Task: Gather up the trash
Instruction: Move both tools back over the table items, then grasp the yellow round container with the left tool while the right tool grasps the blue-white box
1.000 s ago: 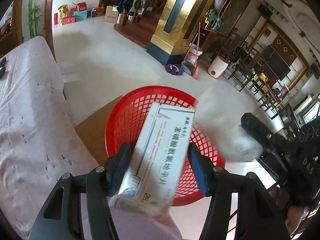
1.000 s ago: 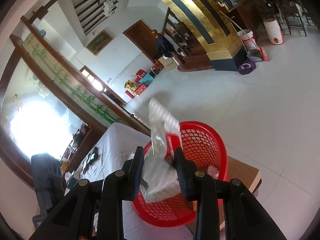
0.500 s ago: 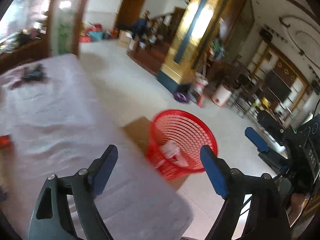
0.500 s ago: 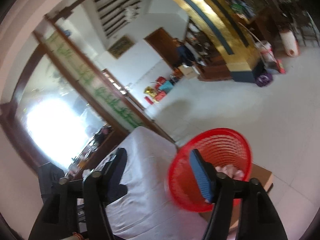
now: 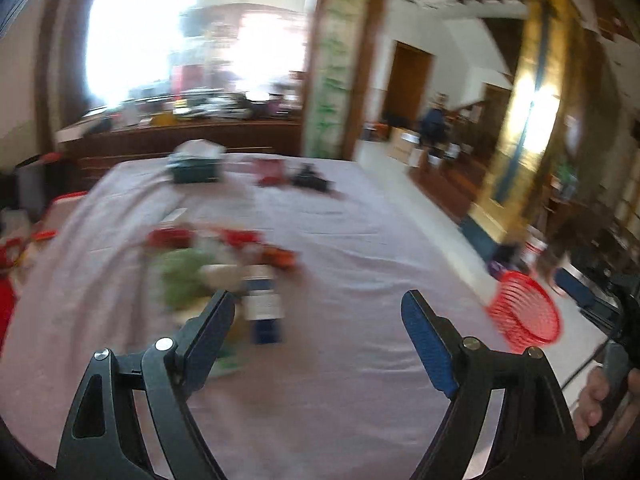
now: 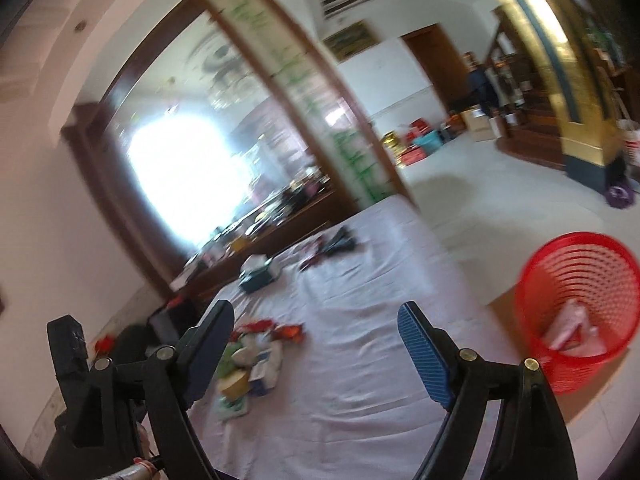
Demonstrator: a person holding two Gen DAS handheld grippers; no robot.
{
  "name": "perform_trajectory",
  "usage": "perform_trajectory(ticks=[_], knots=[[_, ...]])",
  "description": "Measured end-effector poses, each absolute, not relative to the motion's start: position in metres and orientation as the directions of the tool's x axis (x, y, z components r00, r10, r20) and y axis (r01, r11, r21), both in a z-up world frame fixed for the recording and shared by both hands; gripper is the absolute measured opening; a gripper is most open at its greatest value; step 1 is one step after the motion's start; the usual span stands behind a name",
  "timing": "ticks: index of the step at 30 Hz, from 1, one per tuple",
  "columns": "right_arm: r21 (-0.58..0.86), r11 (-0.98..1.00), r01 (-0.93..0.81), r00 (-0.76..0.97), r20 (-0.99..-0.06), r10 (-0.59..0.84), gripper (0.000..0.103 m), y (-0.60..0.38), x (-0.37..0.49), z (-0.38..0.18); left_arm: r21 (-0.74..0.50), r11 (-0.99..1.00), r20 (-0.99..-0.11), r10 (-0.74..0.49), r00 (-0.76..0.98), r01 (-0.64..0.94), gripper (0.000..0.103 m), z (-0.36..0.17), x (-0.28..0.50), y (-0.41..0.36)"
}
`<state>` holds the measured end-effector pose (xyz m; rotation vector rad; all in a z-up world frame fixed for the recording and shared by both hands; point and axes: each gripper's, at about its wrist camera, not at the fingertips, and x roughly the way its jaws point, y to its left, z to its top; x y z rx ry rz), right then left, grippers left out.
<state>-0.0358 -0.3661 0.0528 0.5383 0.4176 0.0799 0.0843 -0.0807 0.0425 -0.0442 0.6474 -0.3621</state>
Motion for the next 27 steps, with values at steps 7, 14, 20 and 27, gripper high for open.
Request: perform_trajectory(ticks=[7, 14, 20, 27], knots=[[0.458, 0.888, -0.034, 0.852, -0.451, 0.265, 0.087, -0.301, 0.022, 0.04, -0.139, 0.98, -0.623, -0.201, 0.756, 0.145, 0.085, 0.021, 0.114, -0.002], [0.434, 0.899, -0.055, 0.784, -0.538, 0.308, 0.087, -0.251, 0.077, 0.016, -0.133, 0.976, -0.664, -0.217, 0.715, 0.173, 0.085, -0.002, 0.139, 0.009], [0.42, 0.906, -0.06, 0.725, -0.605, 0.329, 0.089, -0.232, 0.11, -0.008, -0.148, 0.95, -0.737, -0.291, 0.61, 0.274, 0.085, -0.037, 0.172, -0.004], [0.463, 0.886, -0.02, 0.639, -0.676, 0.367, 0.091, -0.228, 0.156, -0.048, -0.213, 0.918, -0.825, -0.352, 0.442, 0.334, 0.084, -0.089, 0.223, -0.011]])
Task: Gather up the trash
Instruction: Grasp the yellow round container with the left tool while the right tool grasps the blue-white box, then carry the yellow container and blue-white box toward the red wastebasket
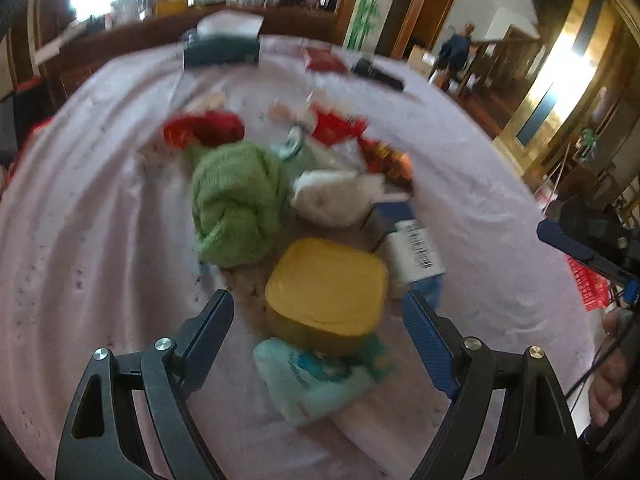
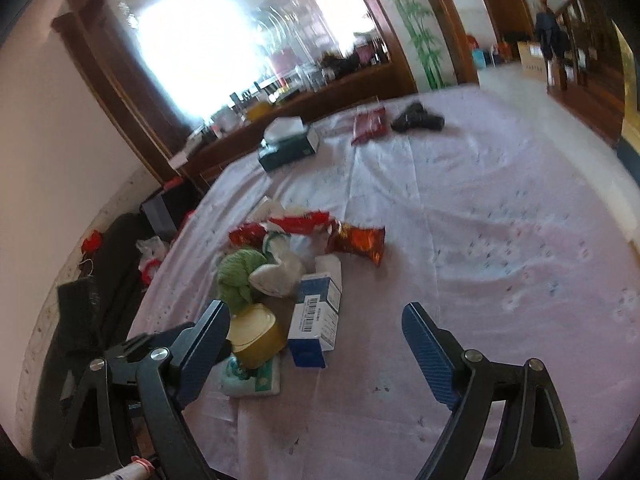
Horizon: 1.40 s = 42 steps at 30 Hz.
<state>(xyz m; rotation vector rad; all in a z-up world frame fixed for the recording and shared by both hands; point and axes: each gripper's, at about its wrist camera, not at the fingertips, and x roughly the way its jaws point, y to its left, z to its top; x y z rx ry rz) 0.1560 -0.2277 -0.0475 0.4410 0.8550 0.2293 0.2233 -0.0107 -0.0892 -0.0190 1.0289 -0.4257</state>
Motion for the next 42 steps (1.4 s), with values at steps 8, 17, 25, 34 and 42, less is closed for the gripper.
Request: perform_trajectory(ticks=[8, 17, 25, 34, 42], knots=[[0.484, 0.874, -0.041, 0.509, -0.743, 0.436, 0.089, -0.207, 0.208, -0.091, -0.244, 0.902, -0.827, -0.386, 0.409, 0.357, 0.084, -0.101, 0.233, -0.013], [0.479, 0.878, 0.006, 0.445, -0.788, 0.427, 0.075, -0.196, 0.235, -0.124, -0.268, 0.884, -0.826, -0.415, 0.38, 0.382, 0.084, -0.098, 0.234, -0.018], [0.494, 0.869, 0.007, 0.437, -0.783, 0.442, 0.042, -0.197, 0.232, -0.133, -0.253, 0.892, -0.835, -0.398, 0.381, 0.376, 0.078, -0.101, 0.237, -0.023], [0.567, 0.824, 0.016, 0.579, -0.677, 0.455, 0.04, -0.239, 0.164, -0.09, -0.257, 0.901, -0.808, -0.398, 0.434, 0.349, 0.067, -0.083, 0.217, -0.024], [0.596, 0.802, -0.022, 0.72, -0.548, 0.427, 0.04, -0.278, 0.085, -0.033, -0.264, 0.901, -0.688, -0.426, 0.587, 0.345, 0.067, -0.013, 0.146, -0.044]])
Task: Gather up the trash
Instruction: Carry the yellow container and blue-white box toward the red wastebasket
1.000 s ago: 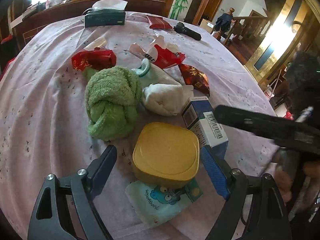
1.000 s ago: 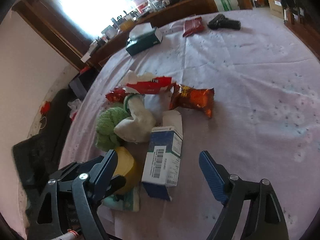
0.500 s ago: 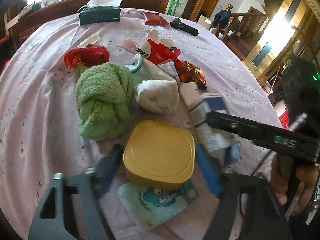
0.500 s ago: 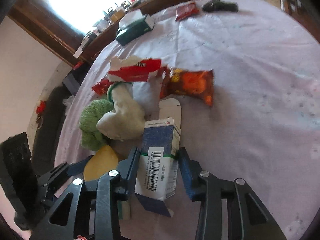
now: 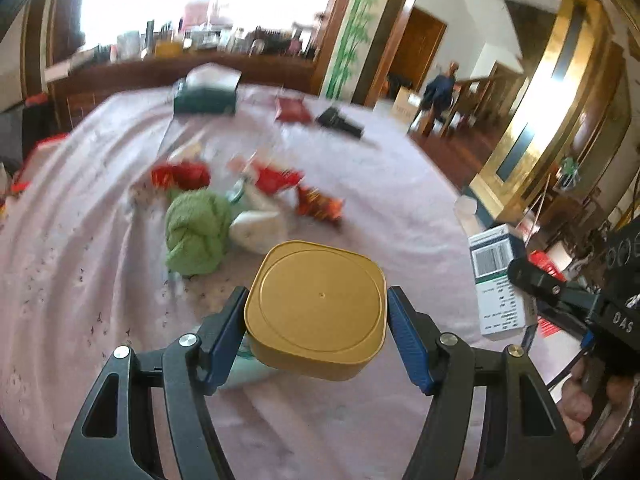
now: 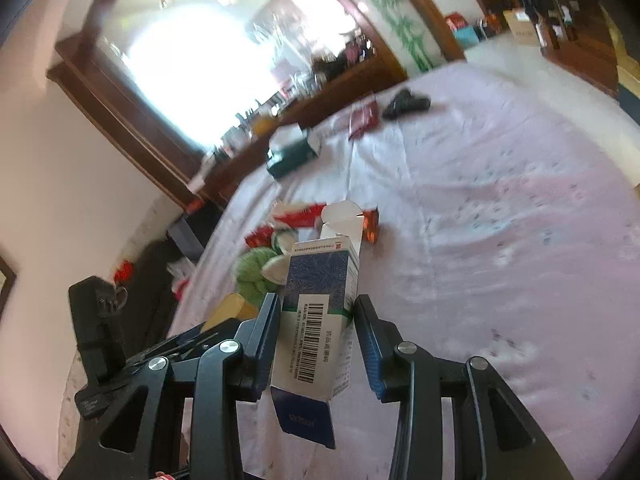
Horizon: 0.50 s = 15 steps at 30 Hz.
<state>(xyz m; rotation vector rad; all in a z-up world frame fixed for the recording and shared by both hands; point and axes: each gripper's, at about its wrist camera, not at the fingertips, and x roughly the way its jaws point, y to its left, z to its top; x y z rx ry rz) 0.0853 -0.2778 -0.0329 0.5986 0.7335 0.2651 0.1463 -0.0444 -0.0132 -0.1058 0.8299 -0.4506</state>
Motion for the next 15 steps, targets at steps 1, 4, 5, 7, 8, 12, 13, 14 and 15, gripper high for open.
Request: perform_trajectory(ticks=[1, 4, 5, 7, 8, 12, 13, 14, 15], knots=[[0.597, 0.802, -0.028, 0.735, -0.532, 0.421, 0.04, -0.282, 0.076, -0.026, -0.27, 0.898, -0.674, -0.435, 0.597, 0.349, 0.067, -0.005, 0.138, -0.049], [0.582, 0.812, -0.041, 0.786, -0.483, 0.386, 0.04, -0.295, 0.044, -0.001, -0.298, 0.875, -0.62, -0.481, 0.619, 0.382, 0.067, 0.021, 0.111, -0.067], [0.569, 0.821, -0.045, 0.809, -0.461, 0.364, 0.04, -0.3, 0.03, 0.011, -0.299, 0.867, -0.595, -0.496, 0.632, 0.398, 0.067, 0.032, 0.1, -0.076], [0.558, 0.828, -0.051, 0.835, -0.431, 0.342, 0.04, -0.31, 0.012, 0.025, -0.296, 0.859, -0.569, -0.51, 0.645, 0.418, 0.068, 0.047, 0.086, -0.087], [0.555, 0.83, -0.057, 0.852, -0.406, 0.33, 0.04, -0.316, -0.001, 0.035, -0.294, 0.85, -0.551, -0.524, 0.649, 0.437, 0.068, 0.056, 0.077, -0.095], [0.528, 0.848, -0.048, 0.896, -0.352, 0.27, 0.04, -0.332, -0.035, 0.059, -0.287, 0.816, -0.502, -0.574, 0.647, 0.501, 0.068, 0.081, 0.051, -0.119], [0.523, 0.851, -0.041, 0.906, -0.339, 0.252, 0.04, -0.337, -0.044, 0.064, -0.281, 0.807, -0.493, -0.586, 0.643, 0.52, 0.068, 0.086, 0.044, -0.127], [0.521, 0.853, -0.034, 0.917, -0.322, 0.233, 0.04, -0.343, -0.054, 0.069, -0.276, 0.802, -0.487, -0.592, 0.642, 0.529, 0.068, 0.089, 0.04, -0.132], [0.521, 0.853, -0.026, 0.926, -0.308, 0.216, 0.04, -0.348, -0.061, 0.073, -0.269, 0.797, -0.483, -0.597, 0.64, 0.541, 0.068, 0.093, 0.035, -0.139]])
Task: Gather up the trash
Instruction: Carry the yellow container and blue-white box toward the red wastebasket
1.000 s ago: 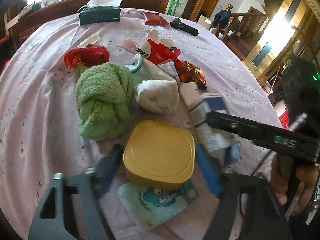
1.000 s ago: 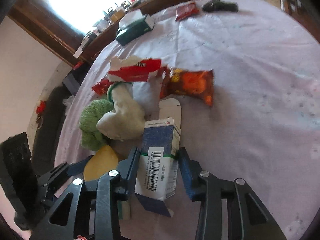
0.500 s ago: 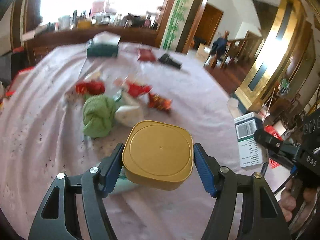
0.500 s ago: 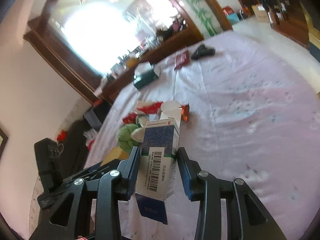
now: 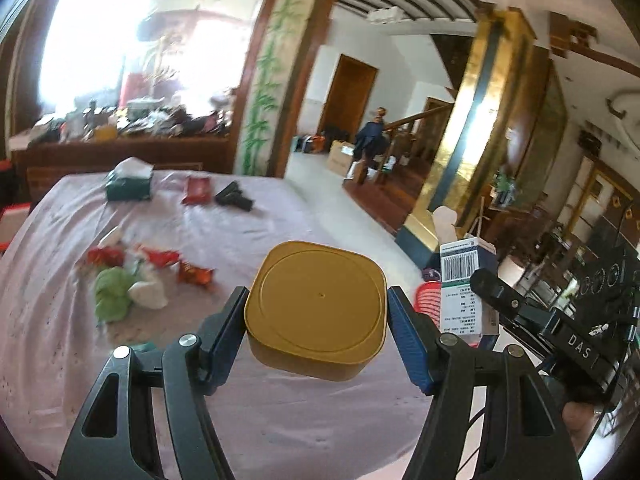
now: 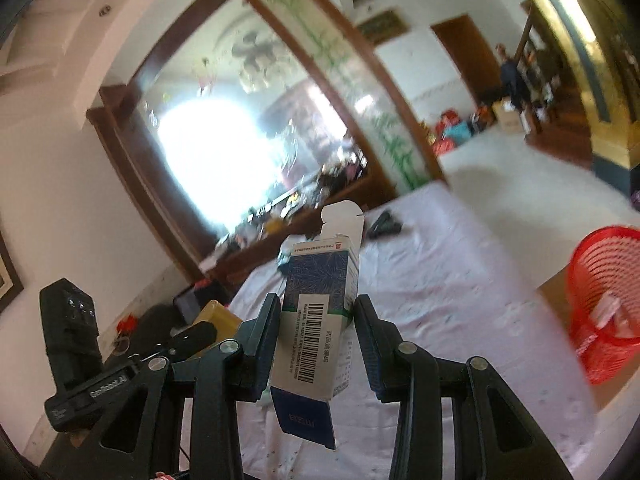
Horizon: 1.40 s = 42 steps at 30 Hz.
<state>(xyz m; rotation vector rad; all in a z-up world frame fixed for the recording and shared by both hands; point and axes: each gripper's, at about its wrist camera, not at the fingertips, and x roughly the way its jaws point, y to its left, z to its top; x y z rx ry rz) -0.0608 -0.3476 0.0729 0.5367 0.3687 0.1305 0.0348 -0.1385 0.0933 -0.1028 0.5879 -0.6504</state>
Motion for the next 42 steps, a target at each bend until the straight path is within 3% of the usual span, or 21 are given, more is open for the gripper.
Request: perform_trajectory(ticks=[13, 42], knots=[[0.531, 0.842, 0.098, 0.977, -0.21, 0.019, 0.041, -0.409, -0.133, 0.097, -0.237, 0.728, -0.471, -0.665, 0.58, 0.643, 0.068, 0.105, 0.009, -0.199], [0.53, 0.803, 0.272, 0.953, -0.263, -0.15, 0.041, -0.484, -0.149, 0.086, -0.285, 0.607, -0.538, -0.742, 0.401, 0.741, 0.068, 0.074, 0.039, -0.32]])
